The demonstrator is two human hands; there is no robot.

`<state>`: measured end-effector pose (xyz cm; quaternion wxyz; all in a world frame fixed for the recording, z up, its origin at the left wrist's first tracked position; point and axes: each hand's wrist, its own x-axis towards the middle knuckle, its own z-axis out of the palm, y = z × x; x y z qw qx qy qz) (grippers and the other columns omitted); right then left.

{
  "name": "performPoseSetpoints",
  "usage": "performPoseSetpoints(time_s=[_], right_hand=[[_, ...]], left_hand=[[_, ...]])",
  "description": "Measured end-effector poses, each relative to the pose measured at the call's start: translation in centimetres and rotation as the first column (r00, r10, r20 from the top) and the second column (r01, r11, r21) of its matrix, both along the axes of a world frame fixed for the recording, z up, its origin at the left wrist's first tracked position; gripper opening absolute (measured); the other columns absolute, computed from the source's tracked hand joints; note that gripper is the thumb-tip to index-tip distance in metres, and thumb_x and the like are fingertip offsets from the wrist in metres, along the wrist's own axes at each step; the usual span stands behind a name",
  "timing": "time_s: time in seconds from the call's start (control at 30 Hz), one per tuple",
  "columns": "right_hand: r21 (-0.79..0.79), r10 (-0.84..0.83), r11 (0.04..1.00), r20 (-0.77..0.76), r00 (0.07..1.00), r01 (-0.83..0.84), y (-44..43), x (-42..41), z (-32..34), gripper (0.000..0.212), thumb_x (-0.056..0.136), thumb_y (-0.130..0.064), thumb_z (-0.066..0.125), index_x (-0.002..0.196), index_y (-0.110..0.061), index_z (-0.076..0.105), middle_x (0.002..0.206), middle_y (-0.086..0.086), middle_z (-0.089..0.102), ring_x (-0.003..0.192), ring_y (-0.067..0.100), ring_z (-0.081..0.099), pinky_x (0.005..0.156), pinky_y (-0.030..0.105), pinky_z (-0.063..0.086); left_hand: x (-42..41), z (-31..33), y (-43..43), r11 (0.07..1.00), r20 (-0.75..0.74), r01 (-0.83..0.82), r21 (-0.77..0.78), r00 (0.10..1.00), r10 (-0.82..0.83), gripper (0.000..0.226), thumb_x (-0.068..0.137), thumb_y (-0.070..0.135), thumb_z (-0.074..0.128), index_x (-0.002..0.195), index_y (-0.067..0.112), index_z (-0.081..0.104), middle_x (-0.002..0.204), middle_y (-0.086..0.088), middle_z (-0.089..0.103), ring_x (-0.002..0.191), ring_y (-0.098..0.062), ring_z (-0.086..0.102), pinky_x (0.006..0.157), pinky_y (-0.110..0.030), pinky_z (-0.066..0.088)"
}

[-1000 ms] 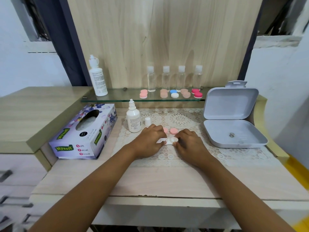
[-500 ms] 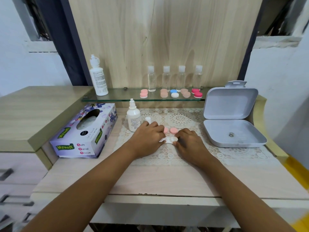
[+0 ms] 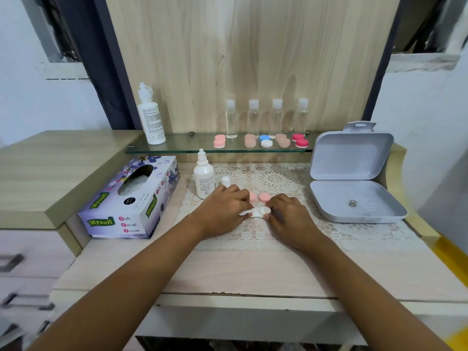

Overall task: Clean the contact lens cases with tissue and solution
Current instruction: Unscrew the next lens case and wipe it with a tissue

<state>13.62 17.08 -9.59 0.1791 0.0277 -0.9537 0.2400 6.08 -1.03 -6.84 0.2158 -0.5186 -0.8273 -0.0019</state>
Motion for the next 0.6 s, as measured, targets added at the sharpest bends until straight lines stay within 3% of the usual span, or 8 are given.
performPoseSetpoints(time_s=[0.1,0.23,0.37,0.5,0.6], right_hand=[[0.003,0.0,1.0,0.003,1.0,0.0,0.01,0.02,-0.03,0.02,0.089,-0.026,0.056,0.105,-0.015,0.061,0.111,0.0,0.057,0.099,0.027,0.049,0.084,0.041,0.042],[0.005,-0.004,1.0,0.004,1.0,0.004,-0.04,0.14,0.06,0.021,0.088,-0.028,0.055,0.104,-0.016,0.061,0.111,0.0,0.057,0.099,0.027,0.05,0.084,0.041,0.042],[0.067,-0.026,0.997,0.008,1.0,0.025,-0.17,0.2,0.01,0.027,0.09,-0.029,0.052,0.11,-0.014,0.059,0.115,0.002,0.055,0.104,0.026,0.048,0.085,0.038,0.041],[0.063,-0.038,0.997,0.005,0.999,0.037,-0.28,0.23,0.08,0.029,0.089,-0.028,0.053,0.113,-0.013,0.058,0.116,0.004,0.054,0.107,0.024,0.048,0.088,0.038,0.041],[0.04,-0.036,0.999,-0.006,0.999,0.036,-0.3,0.33,0.05,0.027,0.089,-0.027,0.053,0.111,-0.013,0.06,0.114,0.004,0.055,0.106,0.024,0.048,0.089,0.038,0.041]], left_hand=[[0.2,0.26,0.27,1.0,-0.099,0.008,-0.017,0.995,-0.009,0.04,0.085,0.041,0.037,0.079,0.019,0.069,0.078,0.007,0.058,0.072,-0.016,0.055,0.062,-0.027,0.041],[-0.05,0.0,0.47,0.998,-0.063,0.053,-0.022,0.996,-0.054,0.021,0.084,0.032,0.059,0.082,0.012,0.066,0.082,0.0,0.058,0.074,-0.021,0.054,0.065,-0.032,0.046],[0.22,-0.02,0.6,1.0,0.188,-0.024,0.015,0.982,0.02,0.024,0.092,0.029,0.054,0.103,0.01,0.062,0.1,-0.002,0.053,0.09,-0.02,0.046,0.079,-0.035,0.041],[0.23,-0.37,0.43,0.972,0.522,-0.164,0.171,0.852,0.052,0.024,0.093,0.029,0.054,0.109,0.012,0.061,0.101,0.004,0.049,0.096,-0.013,0.046,0.085,-0.027,0.038],[0.44,-0.52,0.2,0.918,0.633,-0.258,0.301,0.774,0.01,0.023,0.092,0.025,0.056,0.111,0.013,0.061,0.103,0.002,0.053,0.097,-0.009,0.048,0.08,-0.016,0.034]])
